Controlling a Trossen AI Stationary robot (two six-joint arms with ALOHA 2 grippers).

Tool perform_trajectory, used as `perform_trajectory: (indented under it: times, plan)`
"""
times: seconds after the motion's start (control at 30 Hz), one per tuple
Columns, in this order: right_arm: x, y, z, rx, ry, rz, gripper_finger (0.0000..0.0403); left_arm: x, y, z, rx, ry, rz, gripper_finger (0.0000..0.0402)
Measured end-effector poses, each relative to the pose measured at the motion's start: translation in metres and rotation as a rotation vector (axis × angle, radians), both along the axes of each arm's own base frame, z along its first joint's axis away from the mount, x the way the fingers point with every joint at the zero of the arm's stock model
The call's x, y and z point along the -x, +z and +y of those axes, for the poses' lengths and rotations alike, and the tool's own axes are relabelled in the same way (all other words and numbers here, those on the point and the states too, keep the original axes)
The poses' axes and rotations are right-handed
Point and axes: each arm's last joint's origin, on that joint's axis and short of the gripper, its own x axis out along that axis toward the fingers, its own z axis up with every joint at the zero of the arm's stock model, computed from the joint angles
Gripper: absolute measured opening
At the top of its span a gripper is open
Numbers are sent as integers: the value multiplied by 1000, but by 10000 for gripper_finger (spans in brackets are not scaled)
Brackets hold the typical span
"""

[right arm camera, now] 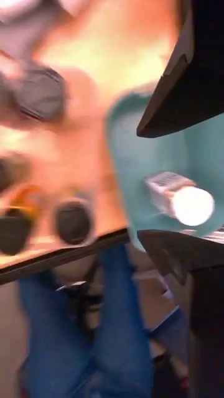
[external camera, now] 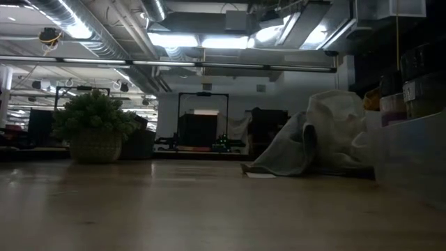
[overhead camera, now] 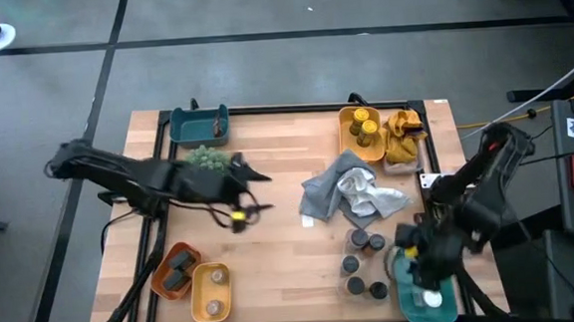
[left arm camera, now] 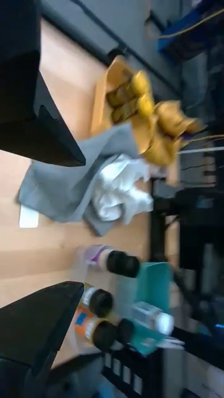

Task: Sort spices by type
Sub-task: Return to Home Position

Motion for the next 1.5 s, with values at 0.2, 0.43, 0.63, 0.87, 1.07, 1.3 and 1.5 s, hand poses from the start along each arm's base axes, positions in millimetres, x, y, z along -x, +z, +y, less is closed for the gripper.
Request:
perform_trajectory:
  times: [0.2, 0.43, 0.63, 0.87, 1.07, 1.3, 1.5]
  plan:
    - [-2, 34, -57, -5, -114, -224, 255, 64, 43, 20, 6, -5, -106, 301]
    - [7, 56, -99, 58, -134, -418, 255, 119, 71, 35, 86, 10, -255, 301]
    - [29, 75, -134, 257, -28, -649, 255, 152, 63, 45, 60, 7, -221, 301]
    - [60, 68, -163, 393, -12, -901, 255, 160, 2, 48, 77, 56, -222, 301]
    - [75, 25, -175, 302, -32, -1053, 255, 170, -50, 56, 108, 134, -282, 301]
    - [86, -33, -182, 171, -106, -1177, 255, 187, -92, 65, 146, 192, -412, 301]
    - [84, -62, -182, 80, -85, -1311, 255, 201, -114, 69, 148, 199, -496, 301]
